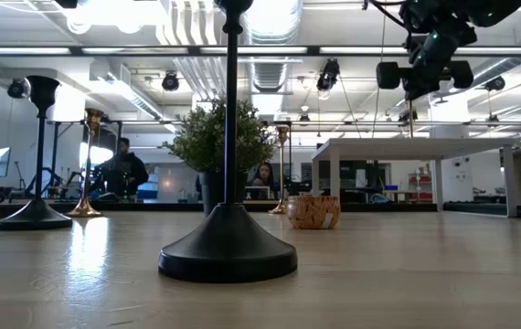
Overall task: Pick & Place candle stick holders
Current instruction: Put the bottom gold candle holder on the shelf, then put the top gold candle holder on the shelf
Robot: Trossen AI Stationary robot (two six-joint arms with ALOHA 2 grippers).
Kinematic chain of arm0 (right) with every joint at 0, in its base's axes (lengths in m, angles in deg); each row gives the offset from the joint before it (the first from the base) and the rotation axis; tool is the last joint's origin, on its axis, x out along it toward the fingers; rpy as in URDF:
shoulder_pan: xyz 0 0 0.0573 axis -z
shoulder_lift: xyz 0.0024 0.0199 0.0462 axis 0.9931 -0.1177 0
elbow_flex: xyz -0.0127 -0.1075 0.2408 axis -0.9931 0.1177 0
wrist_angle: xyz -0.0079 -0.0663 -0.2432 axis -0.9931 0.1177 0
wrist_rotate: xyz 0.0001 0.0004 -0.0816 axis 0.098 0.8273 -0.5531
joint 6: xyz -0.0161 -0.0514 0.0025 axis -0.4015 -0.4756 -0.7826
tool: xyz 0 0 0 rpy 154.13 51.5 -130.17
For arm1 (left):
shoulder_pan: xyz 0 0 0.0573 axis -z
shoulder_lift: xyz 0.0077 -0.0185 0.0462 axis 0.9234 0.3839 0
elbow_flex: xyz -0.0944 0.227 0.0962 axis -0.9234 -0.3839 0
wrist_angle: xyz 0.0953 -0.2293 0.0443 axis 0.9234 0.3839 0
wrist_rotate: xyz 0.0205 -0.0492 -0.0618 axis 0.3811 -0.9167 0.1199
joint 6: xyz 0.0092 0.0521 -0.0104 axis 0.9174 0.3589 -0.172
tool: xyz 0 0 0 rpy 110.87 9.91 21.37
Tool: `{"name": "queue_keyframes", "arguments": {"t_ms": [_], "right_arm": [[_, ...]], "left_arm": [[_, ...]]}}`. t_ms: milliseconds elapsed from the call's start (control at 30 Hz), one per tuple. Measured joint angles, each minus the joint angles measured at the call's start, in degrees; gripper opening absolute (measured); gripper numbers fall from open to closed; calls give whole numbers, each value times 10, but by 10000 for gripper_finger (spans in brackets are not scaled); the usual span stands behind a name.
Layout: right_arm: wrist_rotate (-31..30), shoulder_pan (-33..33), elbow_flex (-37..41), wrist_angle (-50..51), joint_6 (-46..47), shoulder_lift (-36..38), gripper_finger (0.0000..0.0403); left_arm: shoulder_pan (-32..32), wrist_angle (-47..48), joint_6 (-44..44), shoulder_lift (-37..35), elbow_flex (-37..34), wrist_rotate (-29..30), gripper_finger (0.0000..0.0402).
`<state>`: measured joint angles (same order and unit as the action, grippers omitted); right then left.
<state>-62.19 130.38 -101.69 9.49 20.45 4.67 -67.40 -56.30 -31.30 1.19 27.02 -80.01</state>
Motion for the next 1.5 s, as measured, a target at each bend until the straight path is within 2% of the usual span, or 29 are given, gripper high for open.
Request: {"name": "queue_keyframes", "arguments": {"t_ms": [267, 367, 467, 833, 1033, 1200, 1500], "right_arm": [[2, 0, 0, 4, 2, 1, 13], [2, 0, 0, 4, 2, 1, 27], [9, 1, 5, 25, 2, -3, 59], [3, 0, 3, 9, 0, -1, 204], [15, 0, 3, 30, 0, 17, 254], [61, -1, 2, 49, 2, 51, 264], [94, -26, 2, 132, -10, 97, 238]], "left_arm": [[0, 0, 0, 0, 0, 0, 35], [0, 0, 0, 0, 0, 0, 35], [0, 0, 0, 0, 0, 0, 35], [0, 0, 0, 0, 0, 0, 35], [0, 0, 0, 0, 0, 0, 35], [0, 0, 0, 0, 0, 0, 35], [0, 0, 0, 0, 0, 0, 35]]}}
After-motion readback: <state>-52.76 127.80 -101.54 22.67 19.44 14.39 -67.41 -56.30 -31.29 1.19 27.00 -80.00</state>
